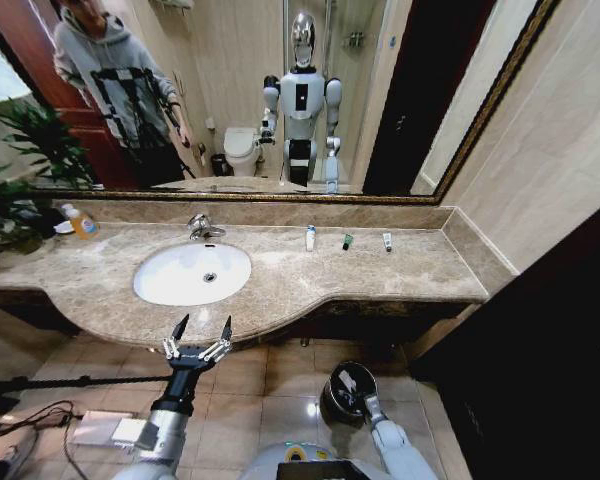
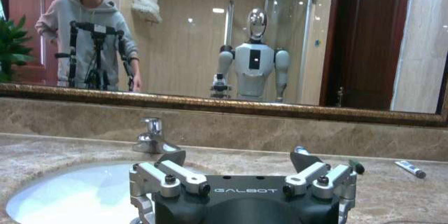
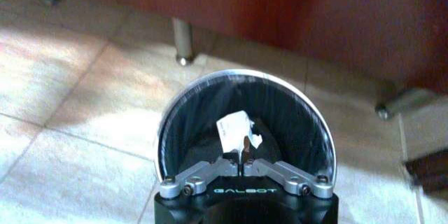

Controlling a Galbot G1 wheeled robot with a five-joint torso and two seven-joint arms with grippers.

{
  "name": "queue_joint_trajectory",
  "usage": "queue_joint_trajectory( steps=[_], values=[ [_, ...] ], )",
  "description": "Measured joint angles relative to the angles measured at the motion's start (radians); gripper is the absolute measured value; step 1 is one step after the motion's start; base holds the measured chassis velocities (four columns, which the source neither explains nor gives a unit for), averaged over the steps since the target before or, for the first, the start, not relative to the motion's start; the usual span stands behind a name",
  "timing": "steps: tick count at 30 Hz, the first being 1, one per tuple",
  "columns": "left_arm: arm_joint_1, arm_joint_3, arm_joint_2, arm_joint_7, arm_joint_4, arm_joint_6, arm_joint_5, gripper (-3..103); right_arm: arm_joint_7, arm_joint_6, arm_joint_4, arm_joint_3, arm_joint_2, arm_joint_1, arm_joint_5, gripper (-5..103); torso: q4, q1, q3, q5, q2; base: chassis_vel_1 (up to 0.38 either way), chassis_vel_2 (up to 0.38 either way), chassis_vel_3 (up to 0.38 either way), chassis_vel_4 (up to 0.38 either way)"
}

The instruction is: Pick up the trash from the sink and place it in the trash bin.

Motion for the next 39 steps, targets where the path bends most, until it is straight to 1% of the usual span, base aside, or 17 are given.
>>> queue_joint_trajectory(
  steps=[4,5,7,8,11,12,15,18,21,22,24,26,29,30,32,35,39],
  values=[
    [0.0,0.0,0.0,0.0,0.0,0.0,0.0,100,-0.003,0.012,-0.066,-0.001,-0.008,0.028,0.005,0,0.0,0.0,0.0,-0.0001,0.0,0.0,0.0,0.0,0.0],
    [0.0,0.0,0.0,0.0,0.0,0.0,0.0,100,-0.004,0.015,-0.08,-0.001,-0.009,0.033,0.006,-3,-0.0001,0.0,0.0,-0.0002,0.0,0.0,0.0,0.0,0.0],
    [0.0,0.0,0.0,0.0,0.0,0.0,0.0,100,-0.007,0.018,-0.096,-0.001,-0.008,0.042,0.006,7,0.0,0.0,0.0,-0.0001,0.0,0.0,0.0,0.0,0.0],
    [0.0,0.0,0.0,0.0,0.0,0.0,0.0,100,-0.007,0.018,-0.096,-0.001,-0.008,0.042,0.006,7,0.0,0.0,0.0,-0.0001,0.0,0.0,0.0,0.0,0.0],
    [0.0,0.0,0.0,0.0,0.0,0.0,0.0,100,-0.04,0.014,-0.086,-0.002,-0.009,0.041,0.001,18,0.0,0.0,0.0,0.0,0.0,0.0,0.0,0.0,0.0],
    [0.0,0.0,0.0,0.0,0.0,0.0,0.0,100,-0.04,0.014,-0.086,-0.002,-0.009,0.041,0.001,18,0.0,0.0,0.0,0.0,0.0,0.0,0.0,0.0,0.0],
    [0.0,0.0,0.0,0.0,0.0,0.0,0.0,100,-0.05,0.012,-0.066,-0.003,-0.01,0.037,-0.009,33,0.0,0.0,0.0,-0.0001,0.0,0.0,0.0,0.0,0.0],
    [0.0,0.0,0.0,0.0,0.0,0.0,0.0,100,-0.049,0.012,-0.058,-0.002,-0.01,0.035,-0.009,39,0.0,0.0,0.0,0.0,0.0,0.0,0.0,0.0,0.0],
    [0.0,0.0,0.0,0.0,0.0,0.0,0.0,100,-0.046,0.011,-0.016,-0.002,-0.012,0.02,-0.008,56,0.0,0.0,0.0,-0.0001,0.0,0.0,0.0,0.0,0.0],
    [0.0,0.0,0.0,0.0,0.0,0.0,0.0,100,-0.046,0.011,-0.016,-0.002,-0.012,0.02,-0.008,56,0.0,0.0,0.0,-0.0001,0.0,0.0,0.0,0.0,0.0],
    [0.0,0.0,0.0,0.0,0.0,0.0,0.0,100,-0.045,0.008,0.005,-0.001,-0.014,0.009,-0.006,67,0.0,0.0,0.0,0.0,0.0,0.0,0.0,0.0,0.0],
    [0.0,0.0,0.0,0.0,0.0,0.0,0.0,100,-0.044,0.008,0.014,-0.001,-0.015,0.005,-0.005,67,0.0,0.0,0.0,0.0,0.0,0.0,0.0,0.0,0.0],
    [0.0,0.0,0.0,0.0,0.0,0.0,0.0,100,-0.041,-0.005,0.082,-0.001,-0.019,-0.03,0.011,84,0.0,0.0,0.0,0.0,0.0,0.0,0.0,0.0,0.0],
    [0.0,0.0,0.0,0.0,0.0,0.0,0.0,100,-0.041,-0.005,0.082,-0.001,-0.019,-0.03,0.011,84,0.0,0.0,0.0,0.0,0.0,0.0,0.0,0.0,0.0],
    [0.0,0.0,0.0,0.0,0.0,0.0,0.0,100,-0.04,-0.017,0.143,-0.001,-0.022,-0.063,0.027,95,0.0,0.0,0.0,-0.0003,0.0,0.0,0.0,0.0,0.0],
    [0.0,0.0,0.0,0.0,0.0,0.0,0.0,100,-0.04,-0.021,0.174,-0.001,-0.022,-0.083,0.035,100,0.0,0.0,0.0,0.0001,0.0,0.0,0.0,0.0,0.0],
    [0.0,0.0,0.0,0.0,0.0,0.0,0.0,100,-0.04,-0.024,0.217,-0.001,-0.021,-0.114,0.046,100,0.0,0.0,0.0,0.0,0.0,0.0,0.0,0.0,0.0]
  ],
)
